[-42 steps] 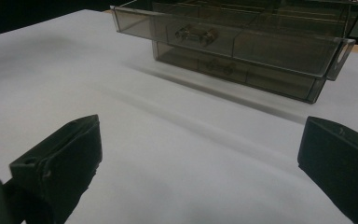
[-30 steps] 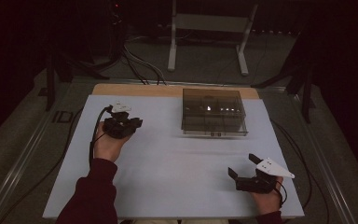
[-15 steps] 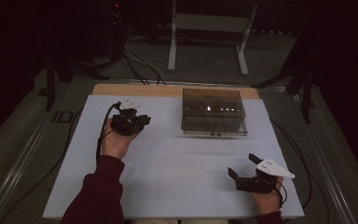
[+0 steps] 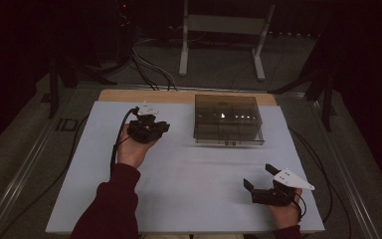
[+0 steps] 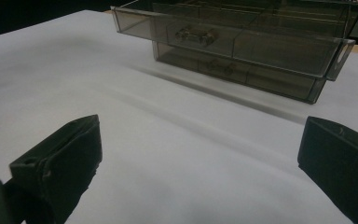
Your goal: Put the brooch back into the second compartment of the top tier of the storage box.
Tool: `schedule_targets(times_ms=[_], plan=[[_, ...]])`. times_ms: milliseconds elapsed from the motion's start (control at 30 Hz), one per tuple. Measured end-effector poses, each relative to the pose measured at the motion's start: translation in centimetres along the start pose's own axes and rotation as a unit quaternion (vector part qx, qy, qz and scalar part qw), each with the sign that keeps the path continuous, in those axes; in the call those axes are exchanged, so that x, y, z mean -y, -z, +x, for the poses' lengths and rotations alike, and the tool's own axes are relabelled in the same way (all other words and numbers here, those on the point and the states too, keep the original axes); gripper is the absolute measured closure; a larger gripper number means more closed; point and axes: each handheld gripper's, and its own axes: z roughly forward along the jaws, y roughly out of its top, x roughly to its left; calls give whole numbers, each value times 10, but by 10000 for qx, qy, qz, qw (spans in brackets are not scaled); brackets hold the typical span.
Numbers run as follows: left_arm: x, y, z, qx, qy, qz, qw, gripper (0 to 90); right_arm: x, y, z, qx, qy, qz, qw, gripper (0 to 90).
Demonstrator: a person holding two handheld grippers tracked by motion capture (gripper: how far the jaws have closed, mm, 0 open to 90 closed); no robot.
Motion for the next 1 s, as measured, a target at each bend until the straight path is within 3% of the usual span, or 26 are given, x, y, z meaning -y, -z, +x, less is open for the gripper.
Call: schedule_targets(times_ms=[1000], plan=[[-25, -35, -27, 310, -314, -2, 9990, 808, 0, -1, 1, -35, 25, 3, 10000, 0]])
